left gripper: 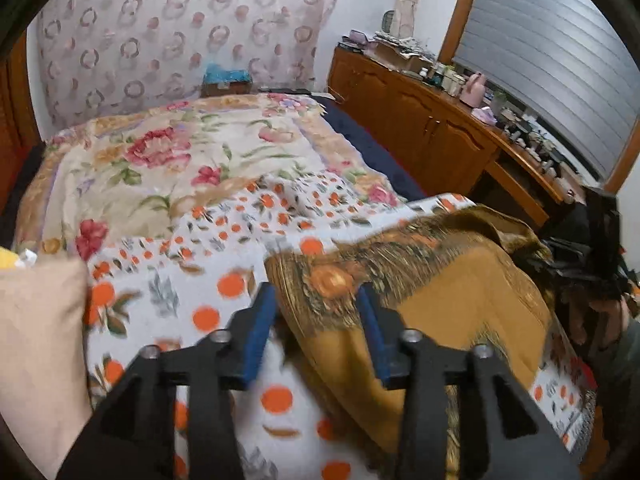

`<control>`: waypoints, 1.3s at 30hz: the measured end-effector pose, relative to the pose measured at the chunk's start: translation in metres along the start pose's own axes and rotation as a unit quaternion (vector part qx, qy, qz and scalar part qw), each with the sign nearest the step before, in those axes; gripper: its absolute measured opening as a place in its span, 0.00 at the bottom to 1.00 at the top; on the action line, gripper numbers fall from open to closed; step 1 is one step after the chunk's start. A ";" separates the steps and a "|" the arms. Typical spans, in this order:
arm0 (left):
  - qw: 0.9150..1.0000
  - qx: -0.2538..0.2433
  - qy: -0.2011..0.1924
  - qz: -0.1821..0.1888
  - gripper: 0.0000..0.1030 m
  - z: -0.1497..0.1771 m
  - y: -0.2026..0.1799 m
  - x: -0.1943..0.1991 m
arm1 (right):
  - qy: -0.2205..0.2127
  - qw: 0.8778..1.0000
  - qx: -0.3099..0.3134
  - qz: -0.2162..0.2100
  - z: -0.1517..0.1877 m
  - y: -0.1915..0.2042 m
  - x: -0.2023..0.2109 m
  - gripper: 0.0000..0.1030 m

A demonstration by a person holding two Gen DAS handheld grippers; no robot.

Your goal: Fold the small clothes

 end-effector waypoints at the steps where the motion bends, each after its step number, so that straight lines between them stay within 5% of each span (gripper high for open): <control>1: 1.000 0.004 0.005 0.002 0.48 0.008 0.000 0.001 | 0.002 1.000 -0.002 0.000 0.001 0.000 -0.001 0.60; 10: 0.996 0.049 0.058 0.036 0.52 0.054 -0.014 -0.017 | 0.021 0.999 -0.022 -0.019 0.008 -0.003 -0.013 0.61; 17: 0.996 0.056 0.050 0.041 0.52 0.055 -0.021 -0.020 | 0.027 0.998 -0.032 -0.051 0.012 -0.003 -0.015 0.53; 20: 0.994 0.072 0.048 0.068 0.24 0.055 -0.021 -0.021 | 0.030 0.996 -0.032 -0.081 0.014 0.003 -0.014 0.30; 21: 0.993 0.077 0.047 0.077 0.08 0.054 -0.021 -0.021 | 0.030 0.995 -0.031 -0.092 0.015 0.006 -0.013 0.22; 22: 0.992 0.083 0.046 0.088 0.05 0.053 -0.022 -0.019 | 0.026 0.994 -0.027 -0.100 0.015 0.010 -0.010 0.19; 30: 0.993 0.054 -0.033 0.103 0.03 0.029 -0.047 0.041 | -0.066 0.992 -0.006 -0.109 -0.005 0.029 0.041 0.09; 39: 0.994 0.015 -0.102 0.036 0.03 0.011 -0.036 0.117 | -0.117 0.984 0.041 -0.124 -0.051 0.083 0.072 0.09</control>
Point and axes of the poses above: each gripper's, at about its wrist camera, not at the fingertips, and x roughly against the way its jaws point, y to its left, z to its underside, the point moved 8 cm from there along -x, roughly the way its jaws point, and after that the axes turned 6 degrees about z, right-handed, at the moved point
